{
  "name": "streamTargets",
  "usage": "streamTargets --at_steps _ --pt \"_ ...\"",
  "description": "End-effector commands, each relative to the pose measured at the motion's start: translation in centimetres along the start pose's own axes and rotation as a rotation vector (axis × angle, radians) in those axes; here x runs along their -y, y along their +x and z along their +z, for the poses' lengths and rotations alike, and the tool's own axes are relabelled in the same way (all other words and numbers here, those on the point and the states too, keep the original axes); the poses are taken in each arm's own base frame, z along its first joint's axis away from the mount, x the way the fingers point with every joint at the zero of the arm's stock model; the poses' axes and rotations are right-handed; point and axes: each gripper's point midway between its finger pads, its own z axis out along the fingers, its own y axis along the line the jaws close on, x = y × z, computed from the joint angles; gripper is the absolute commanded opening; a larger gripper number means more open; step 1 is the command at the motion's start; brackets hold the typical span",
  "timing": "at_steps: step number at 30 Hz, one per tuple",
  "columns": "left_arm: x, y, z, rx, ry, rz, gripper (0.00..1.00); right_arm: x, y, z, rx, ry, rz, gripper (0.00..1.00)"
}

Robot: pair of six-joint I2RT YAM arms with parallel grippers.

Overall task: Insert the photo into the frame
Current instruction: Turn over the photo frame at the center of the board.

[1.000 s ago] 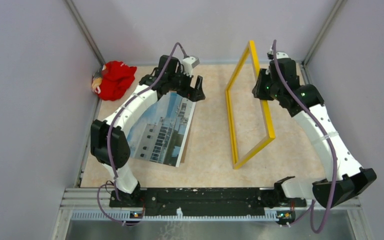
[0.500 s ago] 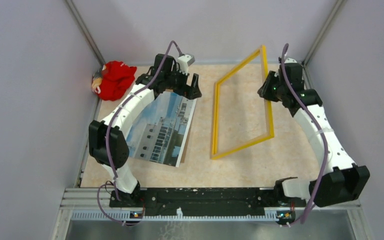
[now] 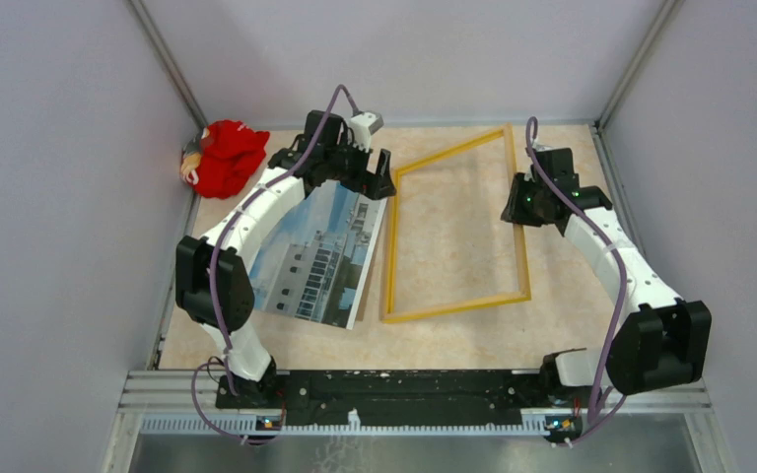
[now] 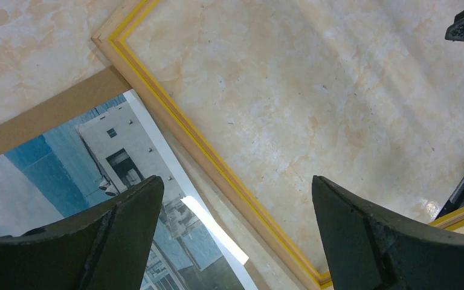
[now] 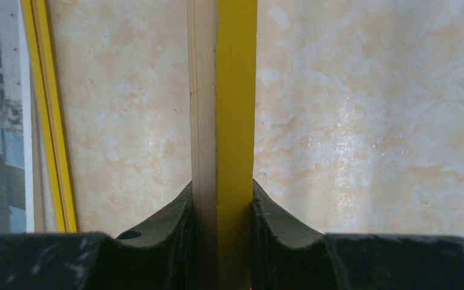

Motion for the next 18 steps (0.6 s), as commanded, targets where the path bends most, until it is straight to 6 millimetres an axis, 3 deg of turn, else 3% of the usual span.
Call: streamTargets --at_steps 1,9,18 --pt "0.2 -1.5 -1.3 0.058 -0.009 0.045 0.99 1.8 0.7 1.2 -0.035 0.071 -0.118 0.01" --pt "-2.1 0.9 -0.5 0.007 -0.095 0.083 0.99 5.0 2.6 4.0 -0.105 0.225 -0.150 0.14" --pt "-5.3 6.8 1.8 -0.138 -0.119 0.211 0.99 8.3 4.9 6.7 -0.145 0.369 -0.204 0.15"
